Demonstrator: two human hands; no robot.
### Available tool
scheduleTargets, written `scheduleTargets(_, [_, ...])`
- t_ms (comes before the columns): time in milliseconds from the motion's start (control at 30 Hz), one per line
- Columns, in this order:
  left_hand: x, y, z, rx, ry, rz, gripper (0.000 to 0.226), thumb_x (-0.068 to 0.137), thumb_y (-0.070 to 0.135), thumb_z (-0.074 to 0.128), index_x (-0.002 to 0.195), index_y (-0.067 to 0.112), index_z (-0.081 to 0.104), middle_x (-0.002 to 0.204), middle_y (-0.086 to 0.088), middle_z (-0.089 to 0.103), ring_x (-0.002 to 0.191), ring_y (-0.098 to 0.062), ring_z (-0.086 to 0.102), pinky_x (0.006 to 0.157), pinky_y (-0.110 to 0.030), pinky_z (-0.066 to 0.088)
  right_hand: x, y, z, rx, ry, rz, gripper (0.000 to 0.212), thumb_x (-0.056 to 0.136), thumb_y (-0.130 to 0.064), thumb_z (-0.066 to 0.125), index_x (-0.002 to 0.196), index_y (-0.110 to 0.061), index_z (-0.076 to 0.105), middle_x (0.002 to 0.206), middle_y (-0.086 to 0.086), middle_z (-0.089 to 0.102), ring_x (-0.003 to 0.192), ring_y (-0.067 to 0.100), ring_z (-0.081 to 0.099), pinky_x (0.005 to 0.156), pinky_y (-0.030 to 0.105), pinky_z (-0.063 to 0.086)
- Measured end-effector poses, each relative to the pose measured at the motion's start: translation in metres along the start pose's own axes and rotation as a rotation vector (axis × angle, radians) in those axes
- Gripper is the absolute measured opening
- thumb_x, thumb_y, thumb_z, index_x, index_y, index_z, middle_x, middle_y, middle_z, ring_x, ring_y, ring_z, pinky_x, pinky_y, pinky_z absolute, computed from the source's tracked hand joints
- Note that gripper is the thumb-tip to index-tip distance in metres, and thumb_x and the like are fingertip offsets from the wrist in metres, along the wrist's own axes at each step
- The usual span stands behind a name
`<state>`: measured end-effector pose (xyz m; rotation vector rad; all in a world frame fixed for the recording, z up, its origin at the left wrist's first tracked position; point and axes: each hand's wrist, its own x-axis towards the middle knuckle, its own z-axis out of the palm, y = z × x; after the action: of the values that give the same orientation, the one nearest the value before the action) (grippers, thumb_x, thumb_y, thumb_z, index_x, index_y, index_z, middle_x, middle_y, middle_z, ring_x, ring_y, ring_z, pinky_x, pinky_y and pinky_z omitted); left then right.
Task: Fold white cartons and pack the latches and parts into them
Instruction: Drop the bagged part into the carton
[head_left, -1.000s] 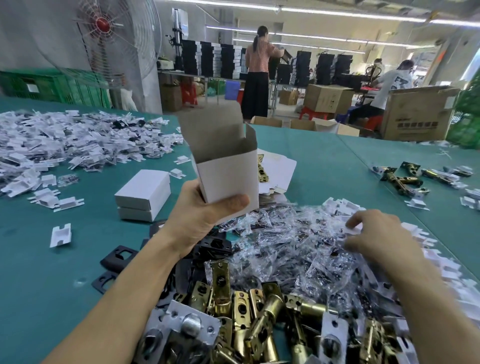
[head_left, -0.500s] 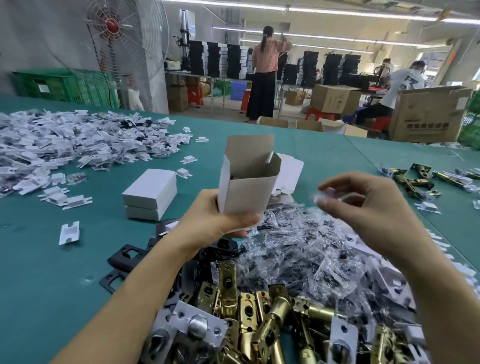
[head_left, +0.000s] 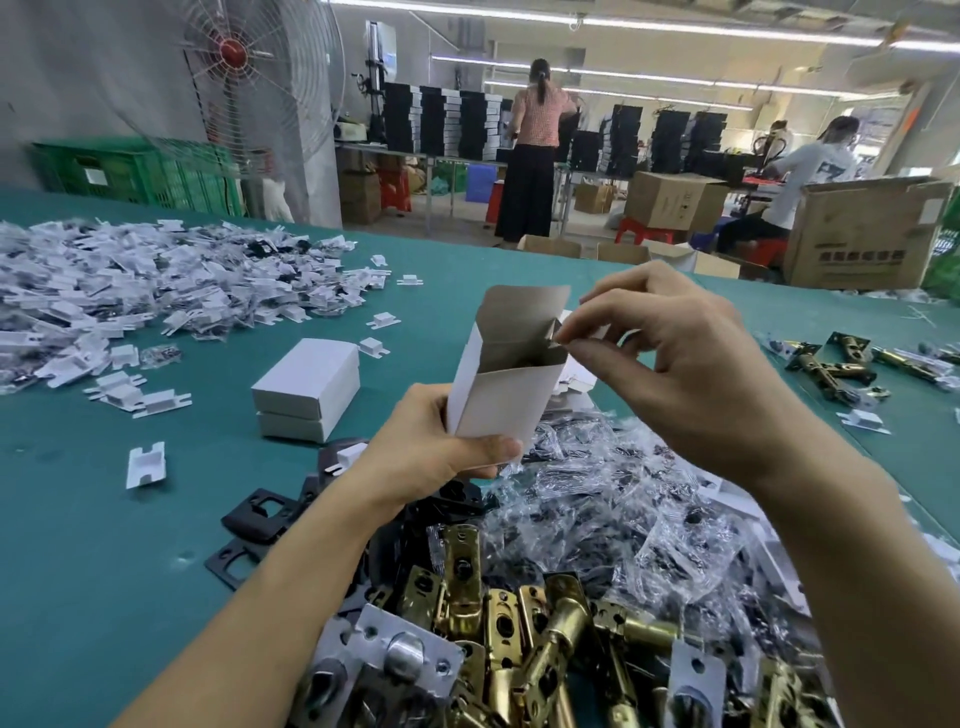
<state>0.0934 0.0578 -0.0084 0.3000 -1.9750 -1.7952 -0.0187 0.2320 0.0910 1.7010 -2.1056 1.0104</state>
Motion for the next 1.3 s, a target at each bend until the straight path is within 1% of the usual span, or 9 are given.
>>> scheduleTargets(100, [0.0,0.003,0.0,-0.046,0.039,0.078,0.021,0.067,0.008,0.086,0.086,0.011,0.078,0.083,-0.011,0.073,0.08,-0.018,0.068,0.071,-0.029,0.059,0.002,-0.009,-0.006,-0.015,0.122,-0.092,0.014,0.092,-0.009,0.066,0.101,-0.018,0.071,0.101,-0.001,0.064,0.085,0.008,0.059,0.074,0.03,0.05])
scheduleTargets(200, [-0.001,0.009,0.002,-0.163,0.056,0.206,0.032,0.064,0.007,0.084,0.089,0.027,0.081,0.088,0.003,0.077,0.085,-0.009,0.071,0.072,-0.024,0.057,0.002,-0.024,-0.011,0.059,0.252,-0.183,0.013,0.088,-0.01,0.064,0.099,-0.015,0.067,0.096,0.002,0.069,0.078,0.015,0.062,0.064,0.039,0.051])
scheduleTargets(433, [-0.002,0.013,0.004,-0.258,0.088,0.29,0.039,0.065,0.004,0.082,0.089,0.035,0.08,0.09,0.009,0.077,0.088,-0.005,0.071,0.072,-0.021,0.056,-0.003,-0.045,-0.011,0.118,0.306,-0.299,0.016,0.084,-0.008,0.062,0.1,-0.013,0.064,0.096,0.008,0.069,0.08,0.024,0.063,0.061,0.042,0.048])
scheduleTargets(567, [-0.002,0.013,0.005,-0.229,0.151,0.257,0.034,0.061,0.007,0.083,0.083,0.033,0.08,0.084,0.008,0.076,0.082,-0.003,0.07,0.07,-0.02,0.056,0.0,-0.047,-0.002,-0.011,0.237,-0.286,0.015,0.084,-0.008,0.065,0.099,-0.01,0.066,0.099,0.002,0.07,0.079,0.017,0.06,0.066,0.034,0.047])
scheduleTargets(700, [0.0,0.01,0.005,-0.195,0.202,0.209,0.021,0.057,0.011,0.084,0.073,0.023,0.079,0.079,0.004,0.076,0.076,-0.007,0.069,0.065,-0.019,0.055,0.011,-0.045,0.006,-0.147,0.149,-0.249,0.022,0.085,-0.004,0.066,0.107,-0.01,0.066,0.098,0.0,0.067,0.083,0.022,0.057,0.069,0.03,0.043])
scheduleTargets(833, [0.002,0.007,0.004,-0.164,0.237,0.204,0.02,0.056,0.014,0.085,0.072,0.024,0.078,0.08,0.003,0.076,0.077,-0.009,0.068,0.067,-0.019,0.055,0.018,-0.045,0.004,-0.197,0.094,-0.276,0.024,0.088,-0.005,0.066,0.111,-0.009,0.06,0.092,-0.001,0.063,0.08,0.022,0.055,0.065,0.033,0.046])
scheduleTargets(933, [0.003,0.005,0.003,-0.133,0.239,0.197,0.021,0.06,0.011,0.087,0.075,0.024,0.079,0.083,0.001,0.076,0.079,-0.01,0.069,0.069,-0.019,0.056,0.02,-0.04,0.007,-0.236,0.006,-0.237,0.023,0.091,-0.006,0.063,0.11,-0.01,0.051,0.094,0.008,0.064,0.088,0.027,0.056,0.071,0.045,0.05])
scheduleTargets(1067, [0.005,0.001,0.002,-0.036,0.271,0.149,0.026,0.069,0.003,0.088,0.079,0.024,0.077,0.085,-0.005,0.076,0.078,-0.011,0.066,0.072,-0.026,0.055,0.024,-0.031,0.01,-0.221,-0.085,-0.169,0.016,0.096,-0.012,0.058,0.109,-0.013,0.048,0.098,0.012,0.061,0.091,0.03,0.056,0.077,0.048,0.049])
scheduleTargets(1300, [0.005,0.001,0.001,0.001,0.276,0.081,0.022,0.057,0.029,0.088,0.077,0.03,0.077,0.088,-0.006,0.075,0.079,-0.012,0.066,0.07,-0.03,0.055,0.028,-0.025,0.013,-0.161,-0.009,-0.208,0.013,0.09,-0.007,0.066,0.103,-0.007,0.061,0.092,0.005,0.068,0.083,0.024,0.062,0.072,0.044,0.05])
